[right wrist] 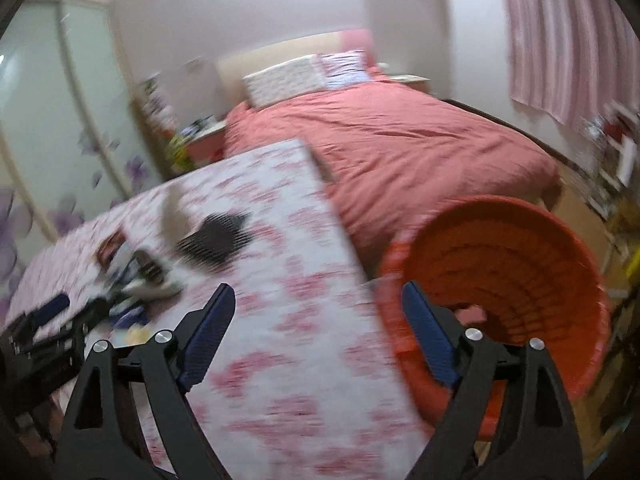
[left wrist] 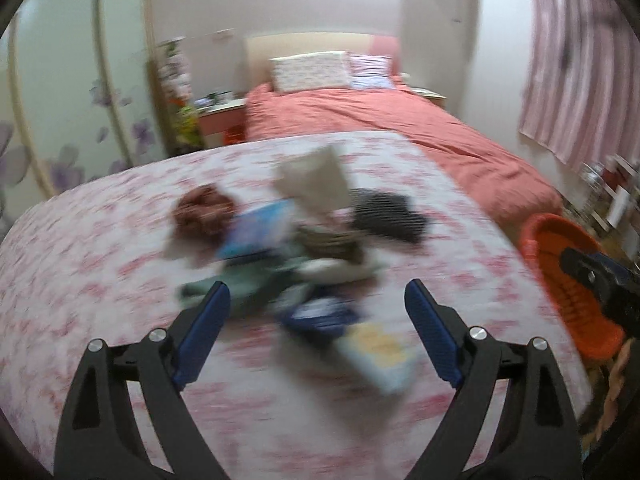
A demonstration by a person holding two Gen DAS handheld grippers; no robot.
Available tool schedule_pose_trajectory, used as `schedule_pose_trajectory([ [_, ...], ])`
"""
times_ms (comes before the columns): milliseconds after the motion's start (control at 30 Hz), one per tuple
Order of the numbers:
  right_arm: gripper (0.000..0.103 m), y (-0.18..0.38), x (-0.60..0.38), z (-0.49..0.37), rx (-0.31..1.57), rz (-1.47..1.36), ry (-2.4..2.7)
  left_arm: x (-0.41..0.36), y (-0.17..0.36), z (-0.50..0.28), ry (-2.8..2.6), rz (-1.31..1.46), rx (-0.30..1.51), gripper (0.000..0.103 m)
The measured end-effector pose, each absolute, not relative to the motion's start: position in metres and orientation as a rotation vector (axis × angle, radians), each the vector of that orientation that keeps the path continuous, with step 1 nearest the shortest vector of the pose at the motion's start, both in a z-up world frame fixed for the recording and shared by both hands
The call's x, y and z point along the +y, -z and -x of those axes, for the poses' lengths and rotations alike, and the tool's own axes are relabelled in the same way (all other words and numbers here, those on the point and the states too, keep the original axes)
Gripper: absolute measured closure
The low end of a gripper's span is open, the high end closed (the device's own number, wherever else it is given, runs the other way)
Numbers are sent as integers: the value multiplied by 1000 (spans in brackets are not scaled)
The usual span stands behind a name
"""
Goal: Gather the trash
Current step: 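Grasp the blue cracker bag with the right tool while the left tool grasps the green sock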
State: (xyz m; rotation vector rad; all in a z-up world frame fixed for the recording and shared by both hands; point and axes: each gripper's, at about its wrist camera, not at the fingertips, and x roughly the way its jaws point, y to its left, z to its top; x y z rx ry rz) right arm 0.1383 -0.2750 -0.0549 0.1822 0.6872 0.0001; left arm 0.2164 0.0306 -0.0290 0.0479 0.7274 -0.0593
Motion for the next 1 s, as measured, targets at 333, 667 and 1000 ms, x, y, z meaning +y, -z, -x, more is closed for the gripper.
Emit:
schedule_pose_trajectory([
  [333, 13, 70, -156, -160, 772, -86, -260, 131, 42, -205, -98, 45, 770, 16],
  [667, 44, 104, -113, -180, 891, -20, -279, 167, 54, -201, -143, 100, 794, 16],
  [1000, 66, 101, -131, -171, 887, 2, -268, 149, 62, -213, -105, 77, 820, 16],
])
